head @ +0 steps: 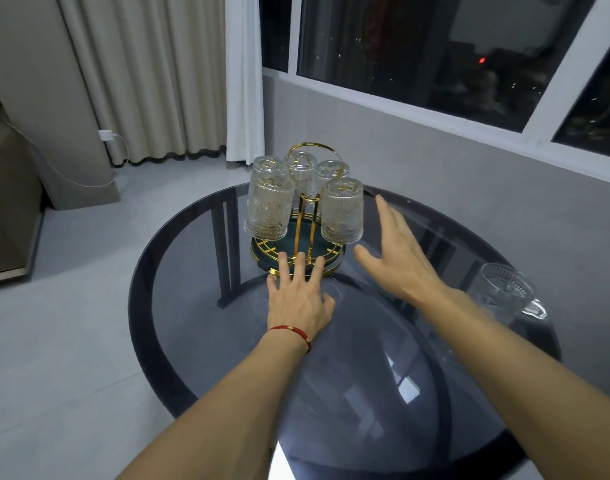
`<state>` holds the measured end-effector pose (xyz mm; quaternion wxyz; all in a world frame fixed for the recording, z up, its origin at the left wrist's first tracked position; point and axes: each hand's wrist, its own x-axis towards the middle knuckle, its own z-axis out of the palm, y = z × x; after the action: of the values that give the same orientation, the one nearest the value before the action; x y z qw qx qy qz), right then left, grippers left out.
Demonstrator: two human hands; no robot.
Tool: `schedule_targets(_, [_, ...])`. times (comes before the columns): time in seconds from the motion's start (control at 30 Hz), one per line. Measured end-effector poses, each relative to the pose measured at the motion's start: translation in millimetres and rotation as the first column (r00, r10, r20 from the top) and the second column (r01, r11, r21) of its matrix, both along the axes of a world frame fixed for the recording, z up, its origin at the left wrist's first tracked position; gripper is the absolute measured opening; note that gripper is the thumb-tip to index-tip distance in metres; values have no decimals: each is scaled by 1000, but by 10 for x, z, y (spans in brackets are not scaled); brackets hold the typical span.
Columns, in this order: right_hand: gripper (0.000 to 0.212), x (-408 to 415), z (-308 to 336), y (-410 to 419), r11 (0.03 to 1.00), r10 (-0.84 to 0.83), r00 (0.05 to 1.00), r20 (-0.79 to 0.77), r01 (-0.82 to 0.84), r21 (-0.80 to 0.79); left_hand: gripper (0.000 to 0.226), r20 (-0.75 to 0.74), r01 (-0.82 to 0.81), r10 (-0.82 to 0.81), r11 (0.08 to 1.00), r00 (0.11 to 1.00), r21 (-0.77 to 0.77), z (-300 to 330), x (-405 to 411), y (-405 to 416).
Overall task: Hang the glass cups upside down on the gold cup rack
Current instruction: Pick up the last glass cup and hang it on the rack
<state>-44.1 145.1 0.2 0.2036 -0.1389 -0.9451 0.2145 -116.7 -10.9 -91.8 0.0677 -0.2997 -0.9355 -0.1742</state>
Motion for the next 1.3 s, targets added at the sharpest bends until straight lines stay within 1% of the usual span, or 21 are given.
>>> schedule_targets(0.07, [85, 317, -96, -28, 999, 2, 1000, -28, -1, 42, 73, 41, -5, 7, 999, 999, -54, 76, 40, 37])
schedule_targets(0.17, [66, 714, -239, -45, 996, 8, 990, -143, 4, 84, 78, 97, 18, -9, 995, 995, -93, 192, 159, 116])
schedule_targets(0.2, [61, 728, -278, -59, 996, 5, 987, -163, 10, 91, 80, 112, 46, -36, 995, 993, -84, 234, 165, 100])
schedule_targets(0.23, [58, 1038, -297, 64, 994, -57, 984, -169, 72, 86, 80, 122, 132, -121, 988, 985, -79, 295, 408, 295])
schedule_targets(0.3, [54, 1147, -318, 129, 989, -92, 978, -185, 112, 100, 77, 105, 199, -195, 980, 975, -23, 318, 522, 359])
schedule_targets(0.4, [50, 1362, -276, 255, 976, -195, 951, -239, 212, 49, 71, 90, 335, -346, 935, 934, 118, 401, 699, 493])
schedule_targets(0.47, [55, 1476, -298, 349, 946, -315, 905, -287, 324, -18, 67, 123, 385, -414, 899, 902, 209, 393, 793, 524])
schedule_targets(0.53, [73, 1554, -338, 460, 869, -495, 811, -313, 463, -173, 66, 133, 412, -448, 882, 884, 229, 393, 880, 543])
schedule_targets(0.6, [99, 1568, -374, 548, 752, -638, 733, -235, 526, -397, 65, 140, 419, -457, 877, 878, 236, 378, 914, 555])
schedule_targets(0.63, [112, 1558, -399, 603, 697, -663, 731, -159, 526, -488, 65, 147, 420, -460, 875, 875, 239, 381, 934, 564])
schedule_targets(0.7, [126, 1519, -486, 690, 632, -636, 772, -1, 520, -575, 65, 172, 417, -464, 873, 869, 254, 389, 967, 584])
schedule_targets(0.73, [127, 1491, -537, 724, 623, -612, 789, 47, 518, -586, 65, 183, 408, -462, 873, 868, 267, 392, 979, 589])
schedule_targets(0.8, [116, 1427, -583, 787, 617, -604, 794, 61, 515, -595, 64, 198, 388, -455, 871, 868, 300, 410, 993, 588])
schedule_targets(0.87, [92, 1373, -584, 804, 622, -636, 771, 23, 530, -576, 63, 204, 371, -457, 860, 866, 351, 419, 979, 586])
schedule_targets(0.93, [78, 1353, -571, 765, 676, -611, 791, -7, 517, -525, 64, 212, 344, -450, 851, 868, 398, 431, 957, 583])
schedule_targets(1.03, [71, 1326, -506, 619, 821, -420, 905, -67, 348, -453, 73, 312, 226, -420, 833, 853, 505, 466, 890, 579])
schedule_targets(1.07, [72, 1319, -467, 548, 851, -341, 937, -72, 276, -447, 81, 380, 166, -428, 813, 820, 558, 489, 871, 573])
schedule_targets(1.1, [74, 1298, -432, 478, 867, -265, 962, -68, 207, -452, 89, 456, 91, -458, 775, 763, 625, 513, 849, 559])
schedule_targets(1.17, [77, 1245, -366, 373, 880, -147, 988, -54, 106, -463, 97, 568, -92, -546, 666, 616, 740, 571, 815, 530])
schedule_targets(1.23, [79, 1207, -319, 315, 867, -75, 995, -61, 35, -497, 88, 597, -216, -597, 586, 536, 781, 629, 777, 495])
schedule_targets(1.3, [83, 1156, -309, 280, 831, -35, 996, -81, -16, -556, 70, 604, -280, -609, 546, 515, 790, 681, 734, 427])
